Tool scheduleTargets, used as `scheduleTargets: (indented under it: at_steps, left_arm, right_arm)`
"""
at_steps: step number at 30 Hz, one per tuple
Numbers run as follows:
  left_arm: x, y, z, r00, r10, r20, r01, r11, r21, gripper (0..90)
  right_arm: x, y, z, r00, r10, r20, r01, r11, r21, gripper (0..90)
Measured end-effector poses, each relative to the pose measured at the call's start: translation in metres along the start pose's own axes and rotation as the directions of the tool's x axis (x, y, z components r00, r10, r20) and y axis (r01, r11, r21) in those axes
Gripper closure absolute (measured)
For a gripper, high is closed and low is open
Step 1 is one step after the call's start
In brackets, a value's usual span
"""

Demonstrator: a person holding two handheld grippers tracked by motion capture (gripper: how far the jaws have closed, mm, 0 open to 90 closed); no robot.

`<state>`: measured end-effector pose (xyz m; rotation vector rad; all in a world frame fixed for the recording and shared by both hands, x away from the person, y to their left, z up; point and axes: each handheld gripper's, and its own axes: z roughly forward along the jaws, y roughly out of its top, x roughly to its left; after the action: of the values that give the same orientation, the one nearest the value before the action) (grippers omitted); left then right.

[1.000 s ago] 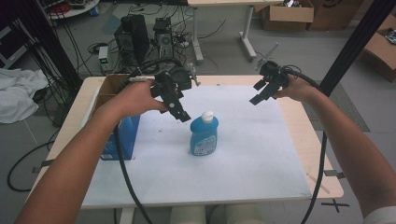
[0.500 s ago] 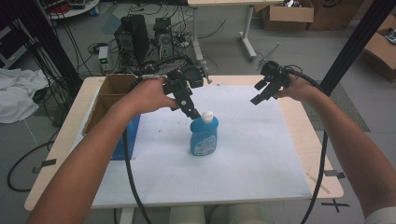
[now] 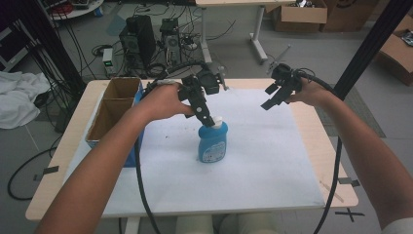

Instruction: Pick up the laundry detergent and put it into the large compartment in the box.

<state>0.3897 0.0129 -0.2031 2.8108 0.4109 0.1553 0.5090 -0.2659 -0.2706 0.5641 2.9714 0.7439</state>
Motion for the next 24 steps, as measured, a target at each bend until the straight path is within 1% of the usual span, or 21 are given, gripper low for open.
scheduleTargets:
  at_steps: [7, 8, 10, 14, 15, 17, 19, 24]
  left_arm:
    - [-0.003, 0.008, 0.010, 0.9997, 0.013, 0.019, -0.013, 0.9998, 0.017, 17.8]
    - [-0.003, 0.010, 0.013, 0.9994, 0.021, 0.026, -0.022, 0.9994, 0.027, 17.8]
    - [-0.003, 0.011, 0.017, 0.9995, 0.015, 0.029, -0.016, 0.9994, 0.029, 17.8]
    - [-0.002, 0.014, 0.020, 0.9993, 0.022, 0.029, -0.023, 0.9988, 0.043, 17.9]
    - [-0.003, 0.015, 0.022, 0.9993, 0.014, 0.035, -0.015, 0.9993, 0.035, 17.9]
    - [-0.002, 0.016, 0.024, 0.9991, 0.014, 0.041, -0.015, 0.9994, 0.031, 17.8]
    - [-0.002, 0.017, 0.027, 0.9990, 0.012, 0.044, -0.014, 0.9990, 0.041, 17.8]
    - [-0.001, 0.017, 0.034, 0.9987, 0.007, 0.051, -0.009, 0.9990, 0.044, 17.8]
  right_arm:
    - [0.001, 0.002, 0.000, 1.0000, -0.001, 0.000, 0.001, 1.000, 0.003, 17.2]
    - [0.000, 0.002, 0.000, 1.0000, -0.001, -0.001, 0.001, 1.000, 0.004, 17.2]
    - [0.000, 0.002, 0.000, 1.0000, 0.000, -0.001, 0.000, 1.000, 0.004, 17.2]
    - [0.000, 0.001, 0.000, 1.0000, 0.000, -0.002, 0.000, 1.000, 0.002, 17.2]
    - [0.000, 0.001, 0.000, 1.0000, 0.000, -0.002, 0.000, 1.000, 0.003, 17.2]
    - [0.000, 0.001, 0.000, 1.0000, 0.000, -0.002, 0.000, 1.000, 0.003, 17.2]
    - [0.000, 0.001, 0.000, 1.0000, 0.000, -0.002, 0.000, 1.000, 0.003, 17.2]
    - [0.000, 0.001, 0.000, 1.0000, -0.001, -0.003, 0.001, 1.000, 0.002, 17.2]
